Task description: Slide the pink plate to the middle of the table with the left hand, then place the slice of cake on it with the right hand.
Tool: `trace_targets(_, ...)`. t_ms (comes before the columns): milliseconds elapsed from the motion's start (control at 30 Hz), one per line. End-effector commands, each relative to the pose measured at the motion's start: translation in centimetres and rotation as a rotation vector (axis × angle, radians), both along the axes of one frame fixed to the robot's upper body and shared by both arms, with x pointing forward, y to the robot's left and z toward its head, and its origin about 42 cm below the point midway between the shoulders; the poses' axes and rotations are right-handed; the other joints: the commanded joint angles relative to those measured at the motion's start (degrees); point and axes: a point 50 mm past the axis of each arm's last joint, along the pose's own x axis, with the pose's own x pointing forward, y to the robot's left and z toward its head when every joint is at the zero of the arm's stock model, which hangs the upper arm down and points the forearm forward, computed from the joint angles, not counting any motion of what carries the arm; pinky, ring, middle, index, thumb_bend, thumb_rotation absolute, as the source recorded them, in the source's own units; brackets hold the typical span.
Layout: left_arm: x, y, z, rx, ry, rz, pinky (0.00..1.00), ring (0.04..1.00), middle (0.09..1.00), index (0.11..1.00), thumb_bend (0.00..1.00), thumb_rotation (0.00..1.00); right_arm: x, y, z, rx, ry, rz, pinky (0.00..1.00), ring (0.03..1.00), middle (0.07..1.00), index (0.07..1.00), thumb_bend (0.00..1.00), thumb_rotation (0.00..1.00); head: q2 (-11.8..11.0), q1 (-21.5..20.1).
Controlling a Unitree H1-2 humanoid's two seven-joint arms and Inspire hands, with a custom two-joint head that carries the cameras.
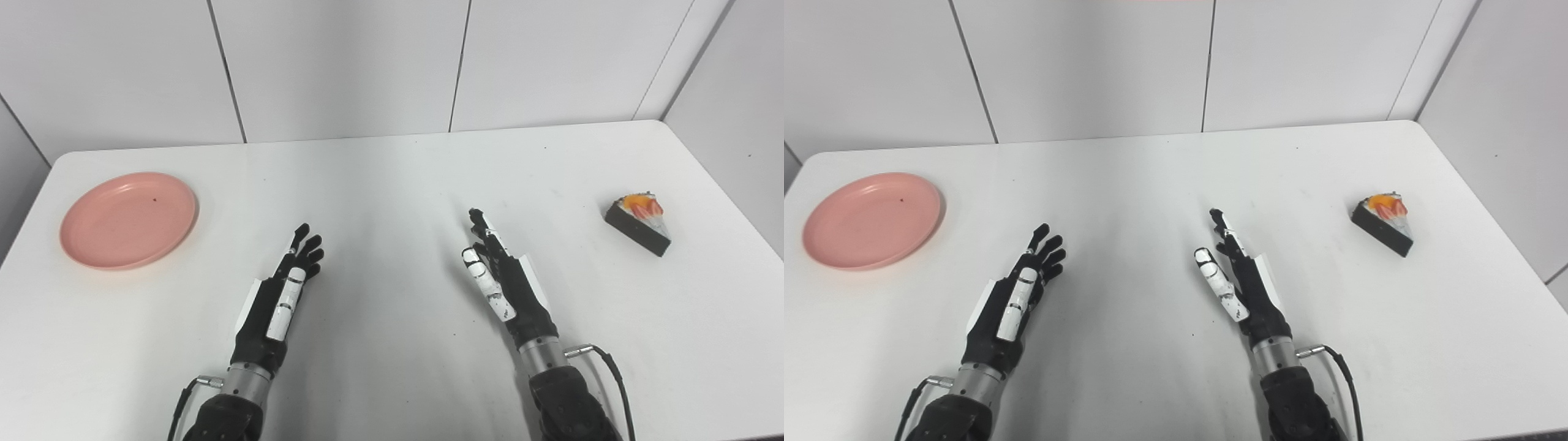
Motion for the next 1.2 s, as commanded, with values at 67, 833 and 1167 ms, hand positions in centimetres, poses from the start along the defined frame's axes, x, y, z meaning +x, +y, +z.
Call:
trace_targets(67, -0.38, -0.17, -0.05, -0.002, 0.014, -0.011, 0.94, 0.934, 0.953, 0.958, 0.44, 1.00, -0.49, -0.09, -0.21, 0.003, -0.025, 0.011, 0.92, 0.955, 0.965, 0.951, 0.32, 1.00, 0.0, 0.1)
trace_targets(833, -0.37, -0.17, -0.03, -0.002, 0.015, -0.009, 0.94, 0.931, 0.951, 0.958, 0.43, 1.00, -0.50, -0.04, -0.15, -0.012, -0.020, 0.012, 0.91, 0.950, 0.963, 0.951, 0.34, 1.00, 0.1, 0.1)
trace_targets(1167, -0.15, -1.08, -0.76, 0.019, 0.018, -0.018, 0.94, 0.933, 0.949, 0.948, 0.43, 1.00, -0.46, -0.82, -0.53, -0.018, -0.016, 0.021, 0.90, 0.948, 0.962, 0.953, 0.30, 1.00, -4.3, 10.0)
